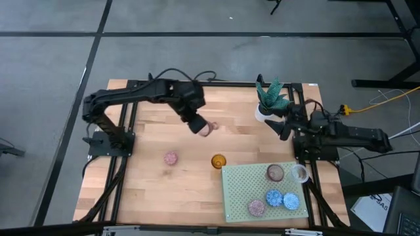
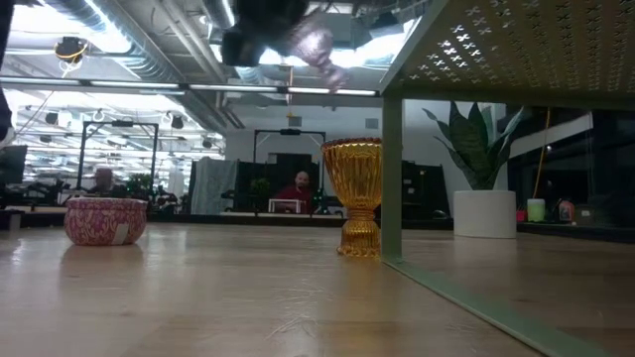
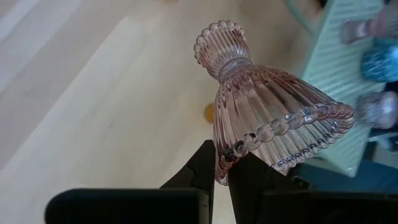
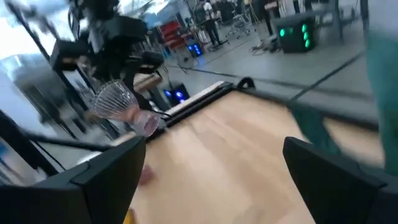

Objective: Pick & Place candle stick holders
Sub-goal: Put the pink glass candle holder on the shelf

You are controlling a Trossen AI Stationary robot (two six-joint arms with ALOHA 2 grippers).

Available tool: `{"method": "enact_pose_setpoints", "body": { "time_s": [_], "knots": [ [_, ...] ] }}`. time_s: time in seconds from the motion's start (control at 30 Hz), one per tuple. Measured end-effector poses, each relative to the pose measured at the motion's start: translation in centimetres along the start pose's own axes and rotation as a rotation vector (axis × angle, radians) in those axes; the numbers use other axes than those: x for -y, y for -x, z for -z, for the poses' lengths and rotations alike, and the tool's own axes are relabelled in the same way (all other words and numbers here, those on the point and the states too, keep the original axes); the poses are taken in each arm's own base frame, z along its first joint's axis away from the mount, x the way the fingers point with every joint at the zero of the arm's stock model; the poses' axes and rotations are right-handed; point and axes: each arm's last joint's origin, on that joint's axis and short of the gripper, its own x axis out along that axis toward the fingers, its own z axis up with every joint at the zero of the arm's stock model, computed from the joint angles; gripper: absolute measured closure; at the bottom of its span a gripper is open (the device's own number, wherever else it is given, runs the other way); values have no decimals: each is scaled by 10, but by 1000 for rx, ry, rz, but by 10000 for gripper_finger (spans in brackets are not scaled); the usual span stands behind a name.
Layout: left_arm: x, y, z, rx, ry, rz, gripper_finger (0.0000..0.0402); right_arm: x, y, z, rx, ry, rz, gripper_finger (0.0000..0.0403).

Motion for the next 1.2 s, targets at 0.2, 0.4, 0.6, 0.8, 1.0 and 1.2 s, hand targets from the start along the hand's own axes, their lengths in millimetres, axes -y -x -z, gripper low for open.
{"method": "enact_pose_setpoints", "body": {
  "time_s": [0.2,0.4,0.6,0.8,1.0,1.2],
  "knots": [
    [6,-15,-29,-6,36,31,379,-25,-19,-41,-82,333,-13,20],
    [8,-22,-51,1,92,71,379,-47,-49,-67,-155,524,-78,20],
    [7,-23,-62,28,136,81,379,-61,-85,-70,-246,614,-160,20],
    [8,-23,-63,38,164,91,378,-69,-118,-60,-348,617,-226,20],
    [8,-23,-64,39,175,91,378,-73,-144,-53,-351,689,-249,20],
    [9,-23,-64,35,173,104,378,-75,-160,-48,-326,747,-262,20]
  ]
}}
